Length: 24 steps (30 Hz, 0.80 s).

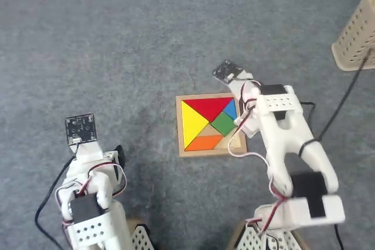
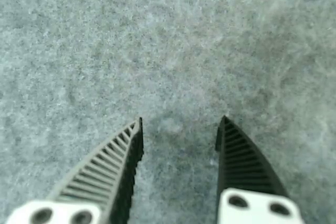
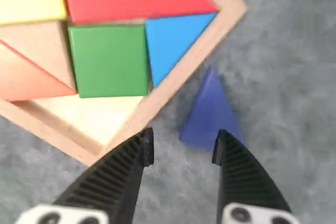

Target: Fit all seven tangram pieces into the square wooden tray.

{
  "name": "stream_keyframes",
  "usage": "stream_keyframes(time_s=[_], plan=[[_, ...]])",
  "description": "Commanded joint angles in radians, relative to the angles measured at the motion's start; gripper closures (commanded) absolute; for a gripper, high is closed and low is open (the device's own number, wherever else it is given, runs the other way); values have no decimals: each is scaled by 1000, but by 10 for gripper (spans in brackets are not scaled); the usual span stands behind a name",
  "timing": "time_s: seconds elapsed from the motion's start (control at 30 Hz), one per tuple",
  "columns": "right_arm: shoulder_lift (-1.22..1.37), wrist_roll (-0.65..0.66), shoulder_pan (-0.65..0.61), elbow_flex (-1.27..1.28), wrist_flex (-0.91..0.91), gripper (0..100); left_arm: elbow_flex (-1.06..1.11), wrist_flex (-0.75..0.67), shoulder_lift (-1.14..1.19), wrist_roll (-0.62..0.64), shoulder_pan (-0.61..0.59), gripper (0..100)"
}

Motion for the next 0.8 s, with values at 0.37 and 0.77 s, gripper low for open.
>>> stream_keyframes(time_s=[0.37,0.77], plan=[[208,-21,105,-166,31,804,-13,5,-14,-5,3,784],[96,183,110,-184,56,702,-13,5,-14,-5,3,784]])
